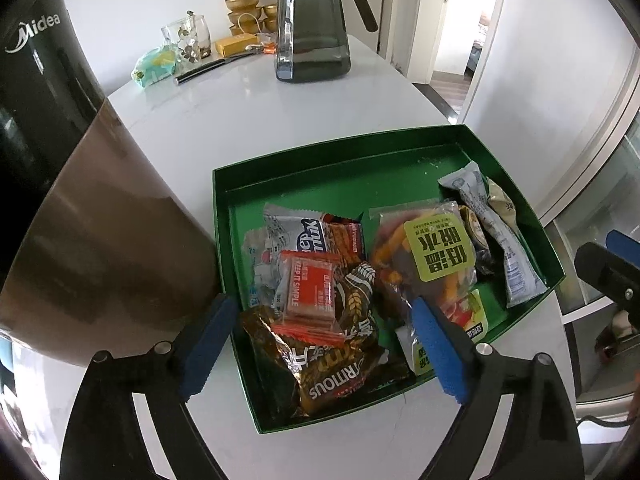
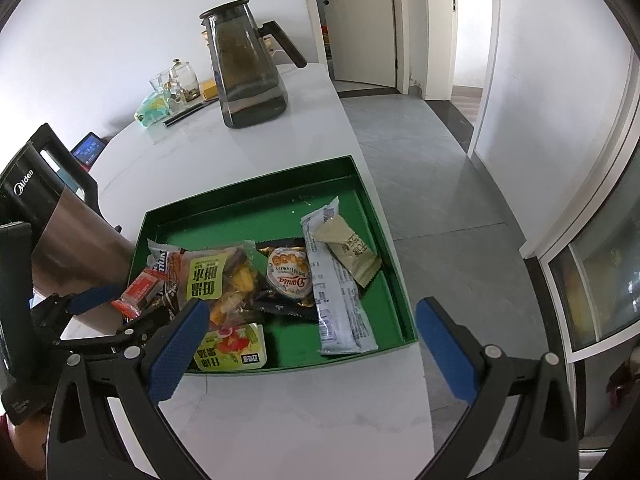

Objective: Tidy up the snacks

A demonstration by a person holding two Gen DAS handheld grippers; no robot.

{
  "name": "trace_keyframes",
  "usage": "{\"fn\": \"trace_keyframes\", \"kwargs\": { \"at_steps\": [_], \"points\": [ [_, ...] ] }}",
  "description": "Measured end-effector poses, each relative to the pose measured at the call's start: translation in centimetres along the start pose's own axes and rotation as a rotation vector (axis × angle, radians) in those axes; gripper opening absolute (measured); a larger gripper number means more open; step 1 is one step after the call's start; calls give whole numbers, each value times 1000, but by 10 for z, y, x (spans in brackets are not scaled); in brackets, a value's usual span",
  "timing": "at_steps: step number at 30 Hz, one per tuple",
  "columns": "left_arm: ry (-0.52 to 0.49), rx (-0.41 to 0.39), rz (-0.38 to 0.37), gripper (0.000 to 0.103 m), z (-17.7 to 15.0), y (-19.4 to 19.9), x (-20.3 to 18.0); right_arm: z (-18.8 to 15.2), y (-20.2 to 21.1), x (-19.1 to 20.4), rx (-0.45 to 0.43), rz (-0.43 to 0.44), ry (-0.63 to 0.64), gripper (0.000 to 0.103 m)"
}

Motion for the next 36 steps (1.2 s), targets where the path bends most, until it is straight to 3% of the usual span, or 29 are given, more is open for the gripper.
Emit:
{"fn": "trace_keyframes", "kwargs": {
  "at_steps": [3, 6, 19, 26, 29, 33, 36],
  "points": [
    [5, 4, -4, 88, 0, 1, -1, -2, 4, -1, -2, -4, 2, 103],
    [1, -4, -4, 101, 0, 5, -2, -4, 11, -2, -10, -5, 0, 103],
    [-23, -67, -10, 101, -5, 37, -10, -19, 43, -8, -59, -29, -8, 103],
    [40, -110, -47, 101, -10, 61, -2, -34, 49, 3, -65, -34, 3, 103],
    [33, -118, -22, 101, -18, 71, 3, -38, 54, 9, -76, -30, 4, 103],
    [17, -162, 66, 101, -32, 90, 14, -42, 61, 20, -91, -34, 24, 103],
    [25, -181, 45, 101, -43, 105, 17, -46, 71, 32, -96, -13, 34, 103]
  ]
}}
Point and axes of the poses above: each gripper's, at about its wrist camera, not at the fingertips, and y roughly against the way its jaws point, x to its left, z to its top, the point moved 10 cm from there along -y, roughly the way its jaws point, and after that the axes turned 6 degrees about z, right-handed, at the moved point
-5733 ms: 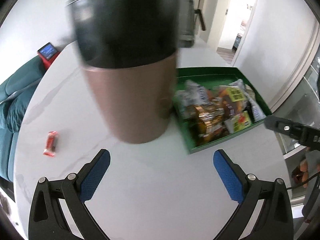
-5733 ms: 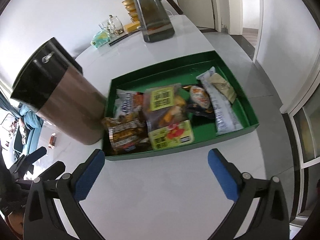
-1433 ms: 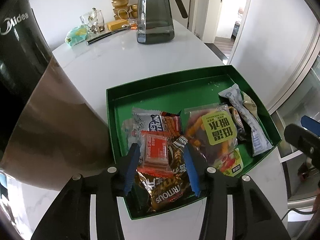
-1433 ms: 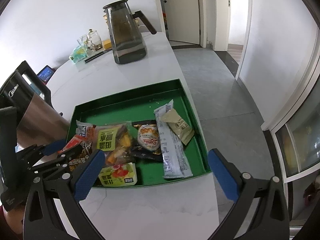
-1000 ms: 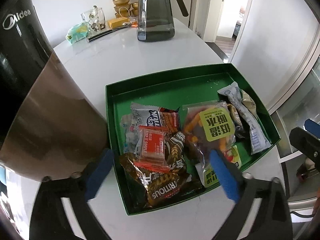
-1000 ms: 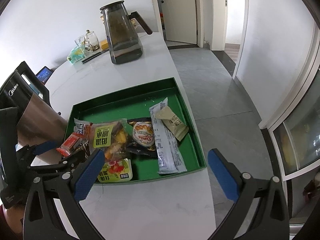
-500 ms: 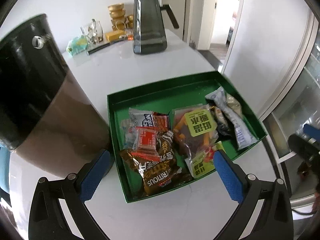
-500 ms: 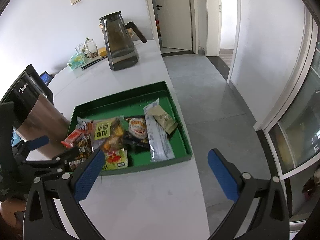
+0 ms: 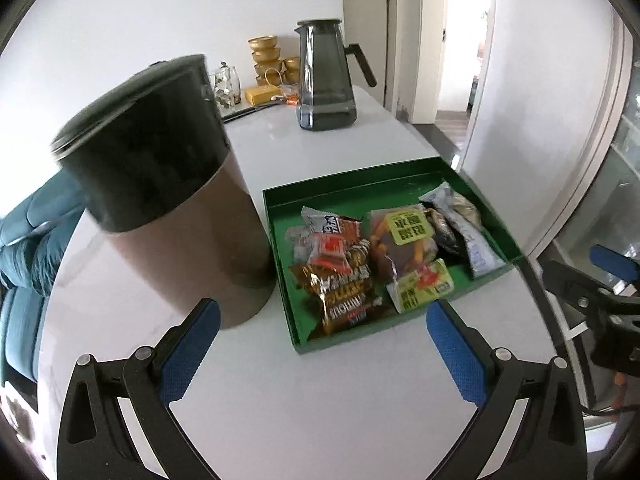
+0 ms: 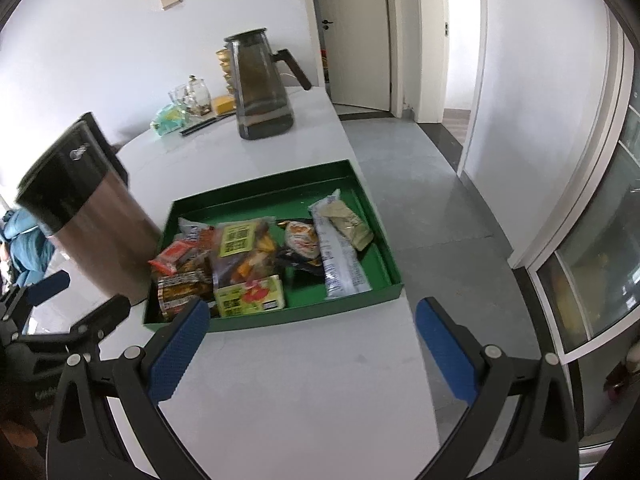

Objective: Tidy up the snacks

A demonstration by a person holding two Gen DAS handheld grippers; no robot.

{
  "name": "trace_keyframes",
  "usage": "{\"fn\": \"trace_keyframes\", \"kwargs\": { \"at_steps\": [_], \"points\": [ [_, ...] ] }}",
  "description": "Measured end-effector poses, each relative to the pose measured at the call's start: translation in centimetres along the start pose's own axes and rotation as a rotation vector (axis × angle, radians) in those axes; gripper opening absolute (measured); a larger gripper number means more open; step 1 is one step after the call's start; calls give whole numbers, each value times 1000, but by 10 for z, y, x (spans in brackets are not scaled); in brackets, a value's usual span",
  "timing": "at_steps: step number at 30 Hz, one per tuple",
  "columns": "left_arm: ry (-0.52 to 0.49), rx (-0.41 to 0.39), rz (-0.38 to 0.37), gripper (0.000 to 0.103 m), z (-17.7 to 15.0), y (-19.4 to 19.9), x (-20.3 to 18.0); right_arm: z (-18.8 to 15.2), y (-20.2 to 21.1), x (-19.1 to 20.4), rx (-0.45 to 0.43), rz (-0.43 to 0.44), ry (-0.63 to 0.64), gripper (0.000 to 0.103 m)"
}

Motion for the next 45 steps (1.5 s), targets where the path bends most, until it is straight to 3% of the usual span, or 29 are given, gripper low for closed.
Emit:
{"fn": "trace_keyframes", "kwargs": {
  "at_steps": [13, 20, 33, 45],
  "points": [
    [86, -42, 6, 101, -30, 95, 47, -26, 85, 70, -32, 52, 111, 103],
    [105, -70, -15, 101, -53, 131, 60, -42, 116, 100, -56, 19, 159, 103],
    [149, -130, 4, 101, -59, 159, 88, -54, 139, 130, -78, 39, 155, 103],
    [145, -121, -7, 101, -63, 159, 91, -53, 140, 133, -80, 33, 157, 103]
  ]
}}
Point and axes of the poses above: each gripper's, at about its wrist camera, not at the fingertips, and y roughly against the way its jaws point, x to its left, z to its top, the point moved 10 cm from there along -y, roughly the way its jaws point, and after that the axes turned 6 degrees about z, right-handed, at the moved point
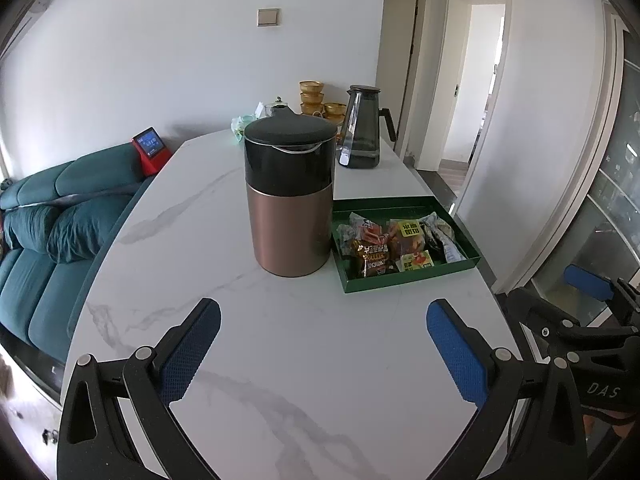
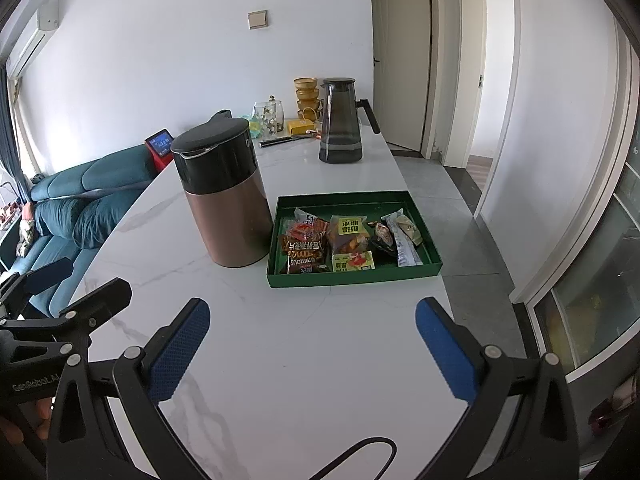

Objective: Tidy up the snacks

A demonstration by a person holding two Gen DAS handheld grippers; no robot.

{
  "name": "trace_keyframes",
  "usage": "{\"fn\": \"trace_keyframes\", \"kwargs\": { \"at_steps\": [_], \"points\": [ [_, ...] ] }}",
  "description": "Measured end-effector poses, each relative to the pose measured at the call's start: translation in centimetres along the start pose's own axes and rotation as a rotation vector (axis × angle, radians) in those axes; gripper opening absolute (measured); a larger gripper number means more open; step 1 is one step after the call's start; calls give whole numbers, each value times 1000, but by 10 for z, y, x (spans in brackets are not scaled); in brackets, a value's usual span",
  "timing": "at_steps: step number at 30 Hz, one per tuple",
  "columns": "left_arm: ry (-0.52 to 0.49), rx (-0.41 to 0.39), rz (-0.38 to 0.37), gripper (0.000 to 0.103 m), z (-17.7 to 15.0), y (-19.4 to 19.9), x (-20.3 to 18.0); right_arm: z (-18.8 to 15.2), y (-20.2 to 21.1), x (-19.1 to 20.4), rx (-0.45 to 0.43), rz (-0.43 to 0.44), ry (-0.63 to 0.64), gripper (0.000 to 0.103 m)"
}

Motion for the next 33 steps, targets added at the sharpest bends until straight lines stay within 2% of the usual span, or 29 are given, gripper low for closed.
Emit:
{"fn": "trace_keyframes", "kwargs": {
  "at_steps": [33],
  "points": [
    [-23, 3, 1, 101, 4, -5, -7, -2, -3, -3, 9, -1, -12, 103]
  ]
}}
Point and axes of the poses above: each gripper's, at about its wrist camera, not at the fingertips, and y roughly against the way its jaws point, x to its left, z to its top, the point moved 10 cm from there along -y, roughly the way its jaws point, and after that the axes turned 6 degrees about z, right-handed, at the moved point
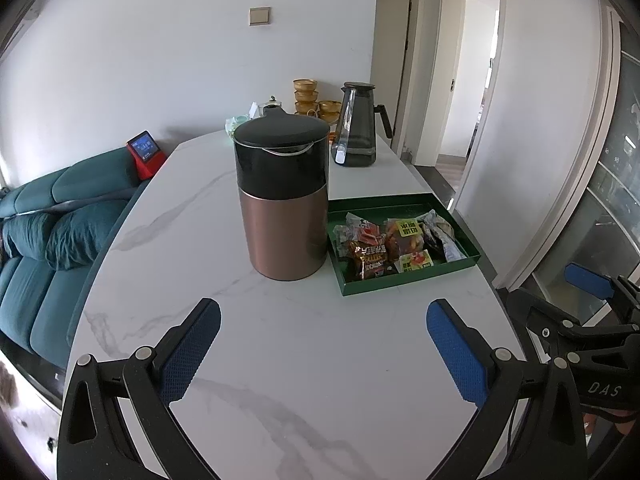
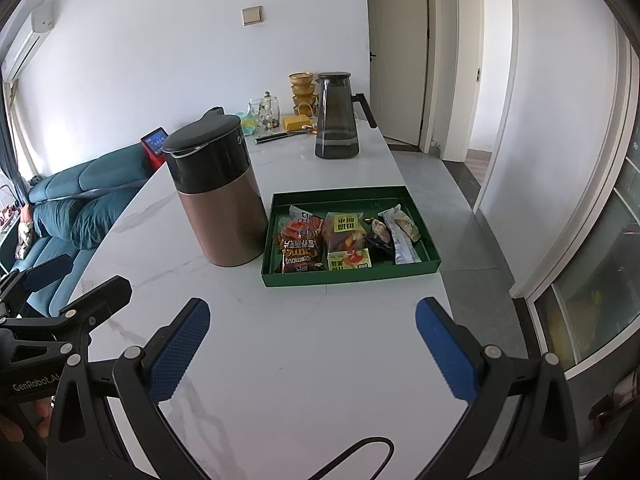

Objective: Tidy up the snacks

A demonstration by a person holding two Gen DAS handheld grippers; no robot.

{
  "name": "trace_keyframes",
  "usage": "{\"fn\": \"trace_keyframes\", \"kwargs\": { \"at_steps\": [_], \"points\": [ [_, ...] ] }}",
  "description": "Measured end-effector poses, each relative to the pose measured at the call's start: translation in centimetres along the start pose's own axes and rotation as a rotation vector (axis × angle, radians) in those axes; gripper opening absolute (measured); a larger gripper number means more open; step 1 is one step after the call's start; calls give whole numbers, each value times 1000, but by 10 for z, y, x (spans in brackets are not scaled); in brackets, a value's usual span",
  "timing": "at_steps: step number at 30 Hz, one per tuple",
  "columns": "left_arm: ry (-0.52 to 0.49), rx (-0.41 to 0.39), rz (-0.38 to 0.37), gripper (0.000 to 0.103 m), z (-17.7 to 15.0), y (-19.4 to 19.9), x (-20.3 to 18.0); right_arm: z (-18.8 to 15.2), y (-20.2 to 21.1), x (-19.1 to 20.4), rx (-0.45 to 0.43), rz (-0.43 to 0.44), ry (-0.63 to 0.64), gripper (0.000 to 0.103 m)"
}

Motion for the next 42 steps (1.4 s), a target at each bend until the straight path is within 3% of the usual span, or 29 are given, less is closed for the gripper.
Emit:
{"fn": "trace_keyframes", "kwargs": {
  "at_steps": [42],
  "points": [
    [-3, 13, 10, 101, -1, -3, 1, -4, -4, 1, 7, -1, -13, 103]
  ]
}}
Point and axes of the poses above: each gripper's, at about its wrist camera, not at the fingertips, and y roughly against the way its jaws point, x to its left, z to its top, the point moved 10 cm from there along -y, roughly the way its jaws point, and after that the axes turned 6 degrees about z, right-handed, at the moved point
